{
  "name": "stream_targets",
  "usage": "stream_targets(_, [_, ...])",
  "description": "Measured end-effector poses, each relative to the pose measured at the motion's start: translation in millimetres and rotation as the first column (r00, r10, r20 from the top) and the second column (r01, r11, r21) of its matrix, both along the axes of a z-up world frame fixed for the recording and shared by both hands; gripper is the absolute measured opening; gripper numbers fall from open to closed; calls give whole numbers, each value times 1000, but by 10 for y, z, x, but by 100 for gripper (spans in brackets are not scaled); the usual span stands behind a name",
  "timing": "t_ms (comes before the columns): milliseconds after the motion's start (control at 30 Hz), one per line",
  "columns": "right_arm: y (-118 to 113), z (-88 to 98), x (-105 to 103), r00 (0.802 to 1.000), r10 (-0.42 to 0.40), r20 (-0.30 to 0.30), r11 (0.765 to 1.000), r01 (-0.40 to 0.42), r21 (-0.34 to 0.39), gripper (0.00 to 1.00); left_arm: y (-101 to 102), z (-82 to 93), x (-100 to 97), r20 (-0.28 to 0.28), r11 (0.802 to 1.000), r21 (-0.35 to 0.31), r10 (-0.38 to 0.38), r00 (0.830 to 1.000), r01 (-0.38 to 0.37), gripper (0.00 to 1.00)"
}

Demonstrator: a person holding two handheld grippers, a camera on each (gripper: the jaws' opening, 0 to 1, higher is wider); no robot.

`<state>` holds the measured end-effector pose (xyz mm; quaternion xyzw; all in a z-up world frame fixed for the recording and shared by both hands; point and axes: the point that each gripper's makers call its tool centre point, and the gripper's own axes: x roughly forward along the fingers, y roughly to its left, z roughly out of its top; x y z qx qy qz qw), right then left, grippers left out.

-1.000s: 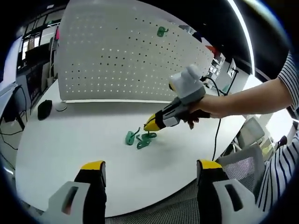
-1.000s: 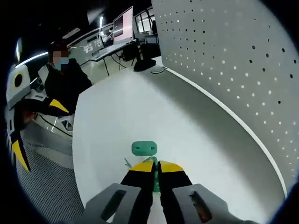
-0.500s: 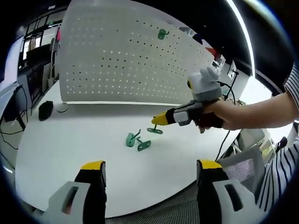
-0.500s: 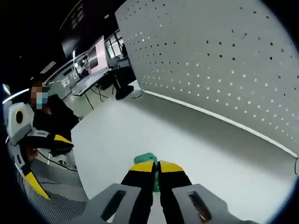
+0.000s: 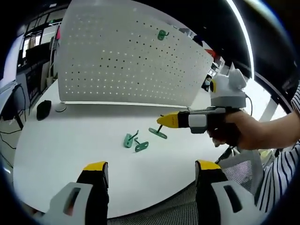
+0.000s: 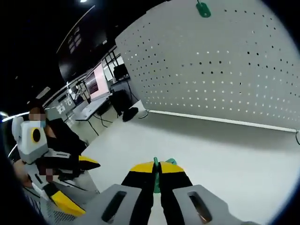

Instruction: Insert the hook assembly into the mounting plate slot until the hook locks in place.

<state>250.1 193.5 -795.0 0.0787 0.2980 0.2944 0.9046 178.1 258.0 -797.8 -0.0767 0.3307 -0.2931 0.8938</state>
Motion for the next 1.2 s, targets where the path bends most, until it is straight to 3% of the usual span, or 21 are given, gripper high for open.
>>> stream_targets(200, [130, 138, -127, 1000, -31, 4, 997, 31, 70, 0, -16, -8, -17, -8, 1000, 3, -14, 1000, 14, 76])
stream_targets(367, [271, 251, -220, 1000, -8, 6, 993, 7, 121, 0, -21, 0, -18, -13, 1000, -7, -11, 1000, 11, 75])
stream_targets(733, [437, 427, -353, 997, 17, 72, 988, -28, 150, 0, -6, 46, 1, -29, 997, -72, 18, 999, -20, 67])
stream_targets(1000, [588, 447, -430, 995, 54, 80, 984, -66, 167, 0, 27, 106, 43, -75, 980, -182, 63, 995, -76, 58])
stream_targets(1100, [662, 498, -443, 993, 70, 98, 981, -86, 173, 0, 26, 139, 51, -99, 967, -236, 73, 992, -95, 50])
stream_targets(1200, [729, 539, -464, 990, 87, 113, 978, -107, 180, 0, 62, 205, 81, -77, 958, -263, 93, 993, -110, 33])
